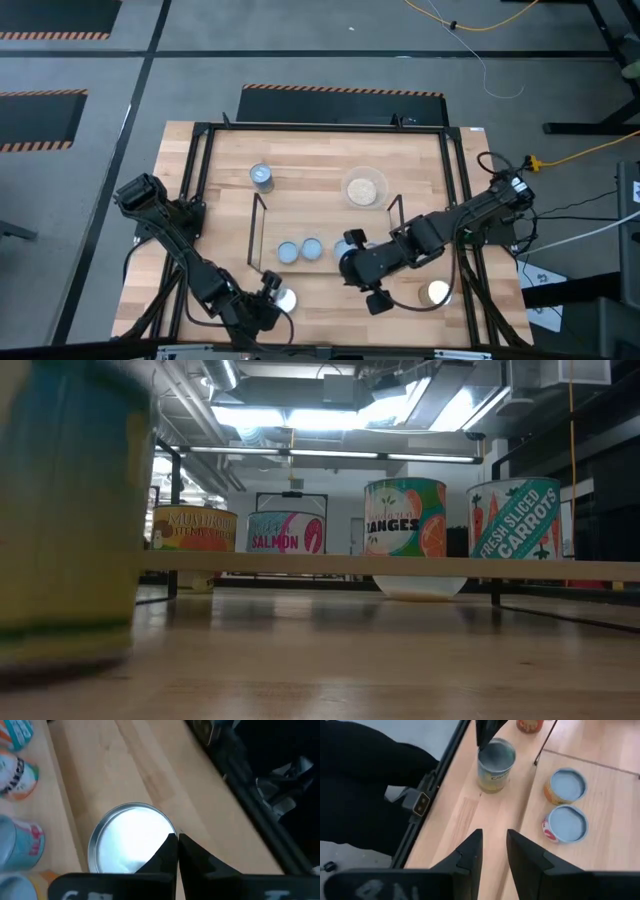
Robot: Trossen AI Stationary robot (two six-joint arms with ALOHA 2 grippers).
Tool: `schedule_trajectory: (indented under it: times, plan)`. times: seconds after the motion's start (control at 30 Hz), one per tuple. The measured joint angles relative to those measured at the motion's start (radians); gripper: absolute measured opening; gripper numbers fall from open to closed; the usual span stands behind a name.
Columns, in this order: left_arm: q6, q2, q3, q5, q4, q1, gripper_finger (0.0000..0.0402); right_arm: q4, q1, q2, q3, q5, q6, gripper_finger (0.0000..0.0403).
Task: Pick and place cans onto a shelf
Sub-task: Put the canned carrots on the shelf
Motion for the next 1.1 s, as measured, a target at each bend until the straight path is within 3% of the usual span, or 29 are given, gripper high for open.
schedule_trajectory:
  times: [0.3, 0.57, 0.83, 1.1]
  plan:
    - [0.078, 0.0, 0.144, -0.002, -0.006, 0.0, 0.0001, -0.018, 0.004, -0.097, 0.0, 0.009, -0.004, 0.0092]
    - [0.24, -0.001, 0.31, -0.005, -0.052, 0.054, 0.0, -0.135, -0.018, -0.158, 0.0, 0.103, -0.004, 0.0092]
    - [0.357, -0.002, 0.448, -0.007, -0.234, 0.188, 0.0, -0.168, -0.056, -0.166, 0.0, 0.12, -0.022, 0.0092]
    - [0.429, -0.002, 0.462, 0.067, -0.279, 0.379, 0.0, -0.292, -0.103, -0.166, 0.0, 0.121, -0.034, 0.0092]
